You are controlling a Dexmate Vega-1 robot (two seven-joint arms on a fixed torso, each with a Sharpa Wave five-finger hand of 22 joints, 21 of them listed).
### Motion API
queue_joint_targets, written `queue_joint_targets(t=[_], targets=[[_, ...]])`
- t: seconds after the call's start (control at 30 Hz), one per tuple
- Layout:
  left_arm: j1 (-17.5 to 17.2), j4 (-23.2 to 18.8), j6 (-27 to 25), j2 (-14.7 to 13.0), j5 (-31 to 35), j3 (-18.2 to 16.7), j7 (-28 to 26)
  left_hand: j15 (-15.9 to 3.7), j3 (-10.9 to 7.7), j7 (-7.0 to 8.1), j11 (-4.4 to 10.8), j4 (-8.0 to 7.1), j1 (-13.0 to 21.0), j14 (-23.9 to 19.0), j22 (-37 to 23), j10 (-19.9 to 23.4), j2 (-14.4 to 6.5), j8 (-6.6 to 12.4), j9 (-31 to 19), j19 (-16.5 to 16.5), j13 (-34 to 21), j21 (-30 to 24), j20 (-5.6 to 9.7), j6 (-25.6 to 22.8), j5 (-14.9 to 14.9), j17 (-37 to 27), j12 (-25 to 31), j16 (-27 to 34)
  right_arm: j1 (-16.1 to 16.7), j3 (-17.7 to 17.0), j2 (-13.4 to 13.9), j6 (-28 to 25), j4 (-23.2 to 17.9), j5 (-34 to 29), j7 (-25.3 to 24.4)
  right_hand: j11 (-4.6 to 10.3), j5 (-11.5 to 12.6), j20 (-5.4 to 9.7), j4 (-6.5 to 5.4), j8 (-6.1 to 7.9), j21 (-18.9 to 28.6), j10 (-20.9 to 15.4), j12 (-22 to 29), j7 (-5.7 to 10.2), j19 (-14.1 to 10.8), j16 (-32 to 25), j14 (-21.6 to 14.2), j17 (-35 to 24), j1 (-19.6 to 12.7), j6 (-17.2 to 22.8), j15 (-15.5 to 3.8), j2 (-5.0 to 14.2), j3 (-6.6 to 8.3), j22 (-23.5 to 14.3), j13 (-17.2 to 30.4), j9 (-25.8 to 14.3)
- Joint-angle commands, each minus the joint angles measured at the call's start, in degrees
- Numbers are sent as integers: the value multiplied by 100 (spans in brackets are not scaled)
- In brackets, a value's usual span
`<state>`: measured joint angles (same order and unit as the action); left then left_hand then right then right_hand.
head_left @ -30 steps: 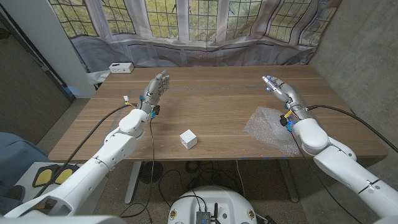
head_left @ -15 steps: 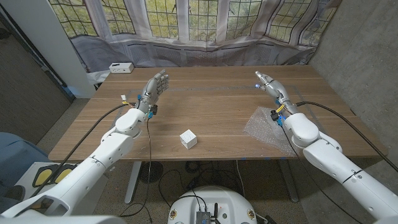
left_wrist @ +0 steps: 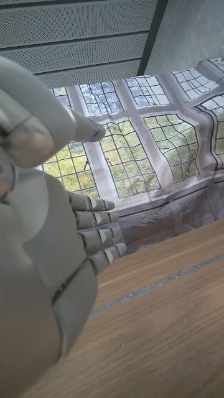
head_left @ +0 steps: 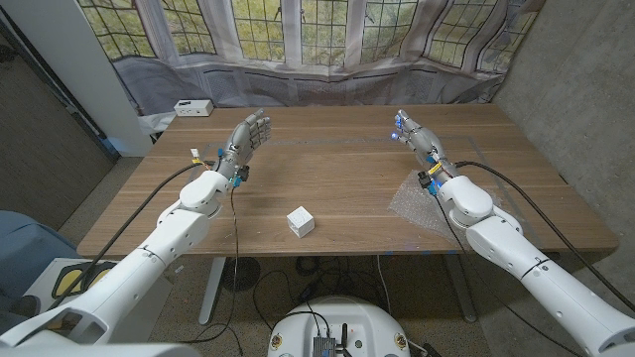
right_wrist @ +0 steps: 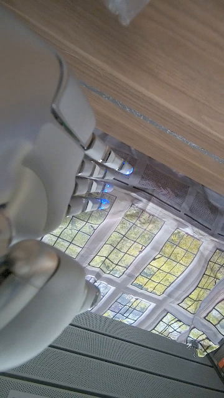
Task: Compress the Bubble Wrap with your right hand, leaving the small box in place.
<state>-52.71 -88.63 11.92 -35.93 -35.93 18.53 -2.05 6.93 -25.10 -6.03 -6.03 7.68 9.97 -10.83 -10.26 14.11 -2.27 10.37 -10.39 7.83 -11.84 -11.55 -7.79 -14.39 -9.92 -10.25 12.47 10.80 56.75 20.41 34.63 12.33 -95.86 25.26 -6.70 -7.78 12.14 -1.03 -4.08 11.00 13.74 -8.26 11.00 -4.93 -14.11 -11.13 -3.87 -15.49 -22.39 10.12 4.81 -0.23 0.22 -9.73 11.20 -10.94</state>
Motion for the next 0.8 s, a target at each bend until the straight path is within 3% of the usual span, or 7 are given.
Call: queue_joint_targets(t=[0.03,0.17,0.43,0.8], targets=[[112,180,92,32,-241,-37,346,16,-42,-10,-24,8,25,30,-17,-42,-29,-16,-13,-6,-11,0,36,52,-2,-11,-27,-25,-588,310,-390,668,1221,195,533,47,-23,40,-1,-27,-34,39,-9,87,-16,5,52,3,69,-77,-1,-41,-67,-24,14,8],[186,195,62,17,-229,-5,409,13,-42,0,-22,9,26,39,-17,-63,-27,-21,-12,-15,-10,3,35,88,-1,-11,-34,-25,-605,313,-346,541,1211,235,498,46,-21,35,-6,-28,-66,80,-19,91,32,15,99,11,101,-92,9,-61,-88,-23,11,10],[193,158,56,3,-141,22,333,13,-40,-16,-22,11,27,68,-17,-97,-23,-13,-11,-31,-9,9,42,113,-1,-11,-44,-30,-751,350,-486,654,1677,594,893,46,-13,38,-15,-5,-115,139,-27,88,105,26,175,26,160,-48,-2,-98,-125,-23,7,12],[149,42,7,-33,-87,37,254,17,-39,-33,-25,11,28,79,-16,-104,-20,-6,-10,-51,-8,16,47,128,0,-11,-43,-28,-723,373,-489,675,1692,670,917,31,-5,30,-20,-5,-118,90,3,55,70,0,143,40,202,-58,12,-117,-150,-23,4,12]])
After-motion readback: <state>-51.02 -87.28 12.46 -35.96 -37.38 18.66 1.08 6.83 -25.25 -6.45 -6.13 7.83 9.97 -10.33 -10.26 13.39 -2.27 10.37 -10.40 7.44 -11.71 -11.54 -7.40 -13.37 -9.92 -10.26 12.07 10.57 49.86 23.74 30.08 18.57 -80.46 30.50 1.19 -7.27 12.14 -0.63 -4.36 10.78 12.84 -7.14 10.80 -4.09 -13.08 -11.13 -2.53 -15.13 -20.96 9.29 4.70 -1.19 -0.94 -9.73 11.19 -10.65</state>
